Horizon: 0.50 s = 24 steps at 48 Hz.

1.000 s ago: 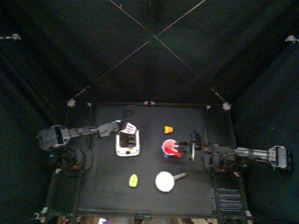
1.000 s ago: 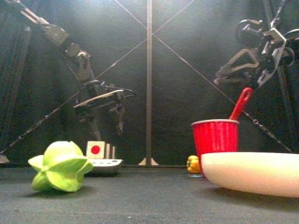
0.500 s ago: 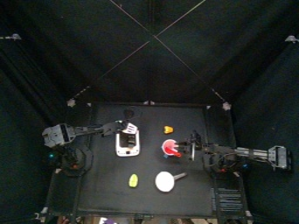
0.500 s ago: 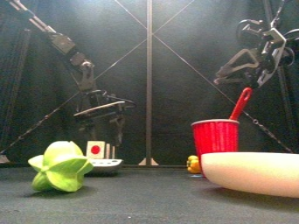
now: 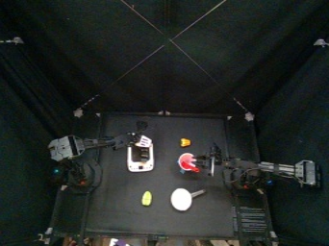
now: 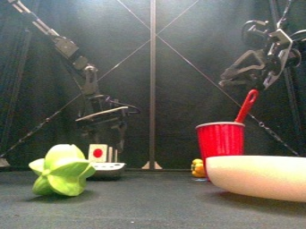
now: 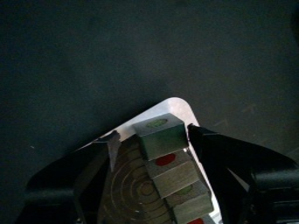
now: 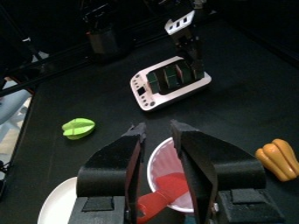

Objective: Grab green sushi piece from stove

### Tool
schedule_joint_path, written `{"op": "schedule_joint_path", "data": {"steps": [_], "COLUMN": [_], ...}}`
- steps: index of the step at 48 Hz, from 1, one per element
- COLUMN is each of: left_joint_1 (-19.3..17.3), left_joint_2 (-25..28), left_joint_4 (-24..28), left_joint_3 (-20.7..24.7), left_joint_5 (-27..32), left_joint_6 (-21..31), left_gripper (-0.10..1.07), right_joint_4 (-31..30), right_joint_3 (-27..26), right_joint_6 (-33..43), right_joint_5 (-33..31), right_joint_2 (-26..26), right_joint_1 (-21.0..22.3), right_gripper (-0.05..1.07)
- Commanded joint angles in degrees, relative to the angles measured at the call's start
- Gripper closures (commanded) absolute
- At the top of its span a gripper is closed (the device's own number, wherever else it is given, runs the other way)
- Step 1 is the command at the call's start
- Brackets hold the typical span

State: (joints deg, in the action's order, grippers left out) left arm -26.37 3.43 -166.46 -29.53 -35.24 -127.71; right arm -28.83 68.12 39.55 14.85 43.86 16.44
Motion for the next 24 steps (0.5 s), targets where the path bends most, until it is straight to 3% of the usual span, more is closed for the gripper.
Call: {"op": "schedule_joint_path", "data": {"steps": [1,12,24], "left_joint_1": [-0.26,-0.26,0.18], "left_joint_2": [-0.09,-0.09,-3.60], "left_joint_4": [-0.44,-0.53,0.09], "left_joint_3": [1.32,1.41,1.58], "left_joint_5": [0.18,-0.26,-1.49], "left_joint_6": [0.00,-0.09,-0.26], "left_gripper": [0.06,0.20,0.25], "right_joint_4": [0.09,0.09,0.09], "right_joint_3": [-0.53,-0.53,-0.53], "right_joint_6": [0.00,0.00,0.00], "right_joint_5": [0.18,0.18,0.18], "right_joint_2": [-0.09,-0.09,-0.09], "right_joint_1": [0.35,0.35,0.35], "right_gripper": [0.32,0.32,0.32]}}
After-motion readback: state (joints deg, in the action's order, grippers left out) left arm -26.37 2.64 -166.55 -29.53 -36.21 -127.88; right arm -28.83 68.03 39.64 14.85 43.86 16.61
